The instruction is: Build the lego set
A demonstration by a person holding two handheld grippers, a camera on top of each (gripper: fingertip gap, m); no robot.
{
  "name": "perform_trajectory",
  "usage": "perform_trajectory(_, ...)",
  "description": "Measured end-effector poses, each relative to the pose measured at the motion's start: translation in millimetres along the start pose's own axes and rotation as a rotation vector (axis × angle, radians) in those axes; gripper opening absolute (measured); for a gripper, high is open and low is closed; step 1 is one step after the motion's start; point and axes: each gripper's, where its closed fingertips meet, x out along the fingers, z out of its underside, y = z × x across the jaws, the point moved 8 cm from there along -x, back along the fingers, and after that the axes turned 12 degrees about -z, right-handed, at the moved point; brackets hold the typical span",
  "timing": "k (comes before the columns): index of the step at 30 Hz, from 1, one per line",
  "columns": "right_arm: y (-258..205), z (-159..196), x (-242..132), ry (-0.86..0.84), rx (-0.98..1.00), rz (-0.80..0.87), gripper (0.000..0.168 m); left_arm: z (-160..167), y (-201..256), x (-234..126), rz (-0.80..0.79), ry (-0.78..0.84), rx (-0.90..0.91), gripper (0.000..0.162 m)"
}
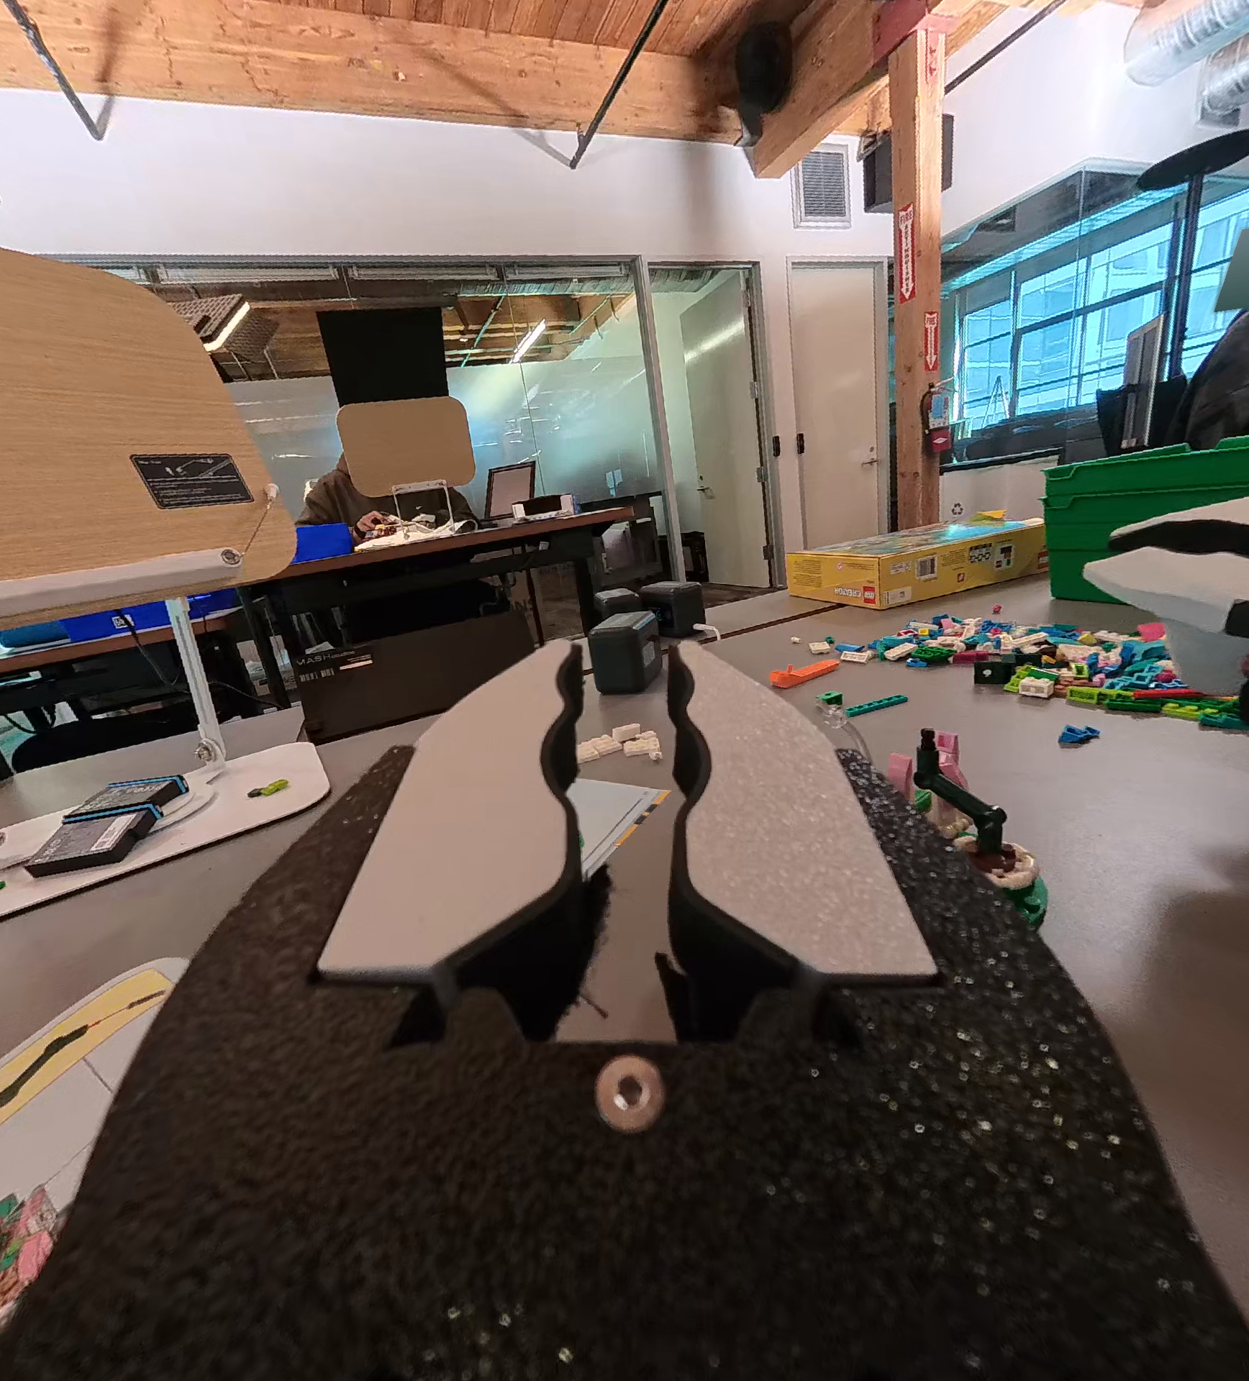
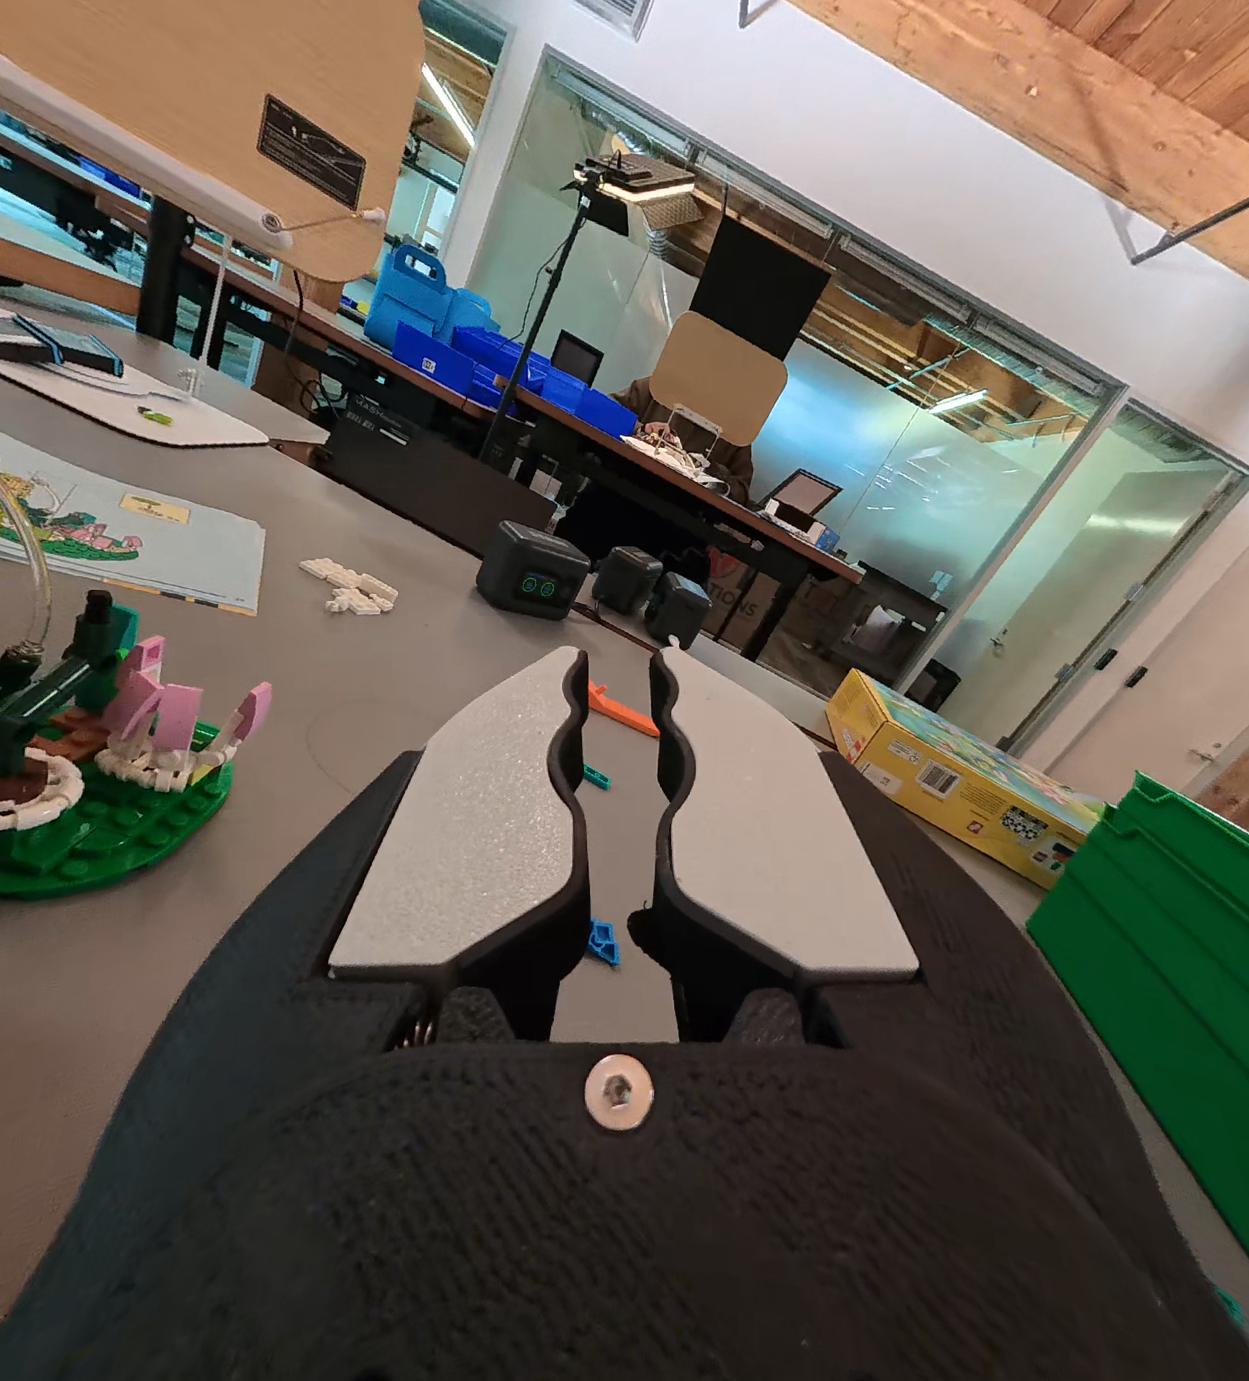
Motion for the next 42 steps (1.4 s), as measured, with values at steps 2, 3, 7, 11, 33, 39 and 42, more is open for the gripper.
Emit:
perform_trajectory(2, 0, 0, 0, 0.000, 0.000, 0.002, 0.014, 0, 0, 0, 0.002, 0.001, 0.002, 0.019)
perform_trajectory(3, 0, 0, 0, 0.001, 0.000, 0.002, 0.014, 0, 0, 0, 0.003, 0.001, 0.002, 0.019)
perform_trajectory(7, -2, 0, 1, -0.003, -0.016, -0.009, 0.014, 0, 0, 0, 0.003, 0.002, 0.001, 0.018)
perform_trajectory(11, -6, 0, 2, -0.014, -0.059, -0.029, 0.014, 0, 0, -1, 0.004, 0.002, 0.003, 0.017)
perform_trajectory(33, -37, 9, 197, -0.447, 0.191, -1.007, 0.015, -1, -5, -2, 0.003, 0.012, -0.043, 0.015)
perform_trajectory(39, -52, 25, 224, -0.709, 0.287, -0.926, 0.011, -2, -13, -4, 0.000, 0.034, -0.151, 0.012)
perform_trajectory(42, -58, 25, 229, -0.708, 0.366, -0.906, 0.016, -2, -13, -3, -0.001, 0.032, -0.155, 0.011)
